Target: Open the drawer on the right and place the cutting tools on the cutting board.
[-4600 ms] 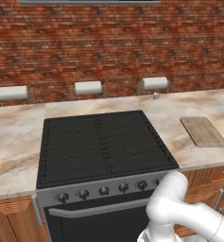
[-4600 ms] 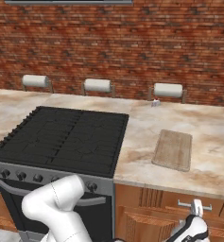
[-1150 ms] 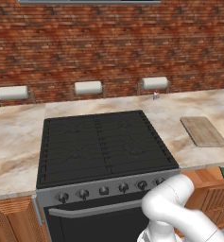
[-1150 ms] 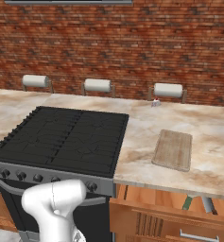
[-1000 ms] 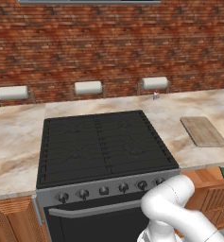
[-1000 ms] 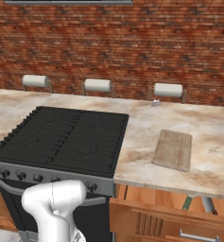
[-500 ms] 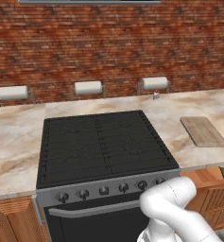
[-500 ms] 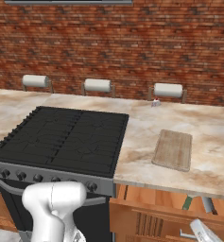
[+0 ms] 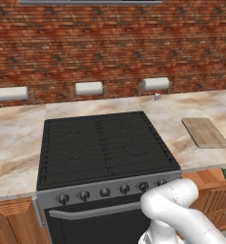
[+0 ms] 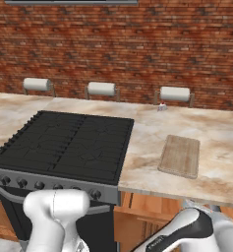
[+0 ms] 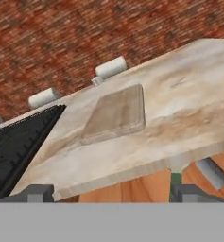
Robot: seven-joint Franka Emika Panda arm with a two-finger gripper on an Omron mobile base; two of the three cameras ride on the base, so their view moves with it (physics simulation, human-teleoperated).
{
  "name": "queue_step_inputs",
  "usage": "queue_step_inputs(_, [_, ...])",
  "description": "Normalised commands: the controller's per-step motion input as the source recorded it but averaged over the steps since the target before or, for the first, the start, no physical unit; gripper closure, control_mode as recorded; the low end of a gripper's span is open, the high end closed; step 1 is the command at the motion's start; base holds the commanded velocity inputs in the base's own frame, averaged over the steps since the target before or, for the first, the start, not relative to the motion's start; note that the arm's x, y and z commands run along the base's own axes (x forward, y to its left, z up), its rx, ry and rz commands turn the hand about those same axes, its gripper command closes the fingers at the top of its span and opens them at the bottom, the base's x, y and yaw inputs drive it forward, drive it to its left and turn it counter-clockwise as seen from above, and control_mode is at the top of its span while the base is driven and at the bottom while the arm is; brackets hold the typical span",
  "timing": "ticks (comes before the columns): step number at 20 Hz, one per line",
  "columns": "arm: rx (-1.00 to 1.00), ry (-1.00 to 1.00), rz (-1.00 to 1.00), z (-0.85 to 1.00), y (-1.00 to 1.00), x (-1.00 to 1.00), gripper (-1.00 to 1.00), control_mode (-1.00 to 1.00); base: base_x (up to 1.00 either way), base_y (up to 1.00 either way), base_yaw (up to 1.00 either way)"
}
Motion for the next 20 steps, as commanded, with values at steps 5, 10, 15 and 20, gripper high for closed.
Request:
queue_step_inputs(5, [-0.38, 0.44, 0.01, 0.12, 0.18, 0.58, -1.0, -1.0, 0.0, 0.0, 0.0])
queue_step_inputs(10, [-0.29, 0.45, 0.0, -0.09, 0.2, 0.46, -1.0, -1.0, 0.0, 0.0, 0.0])
queue_step_inputs(15, [-0.1, 0.22, 0.0, -0.27, 0.13, 0.24, -1.0, -1.0, 0.0, 0.0, 0.0])
queue_step_inputs(20, [-0.01, 0.17, 0.0, -0.32, 0.05, 0.05, -1.0, -1.0, 0.0, 0.0, 0.0])
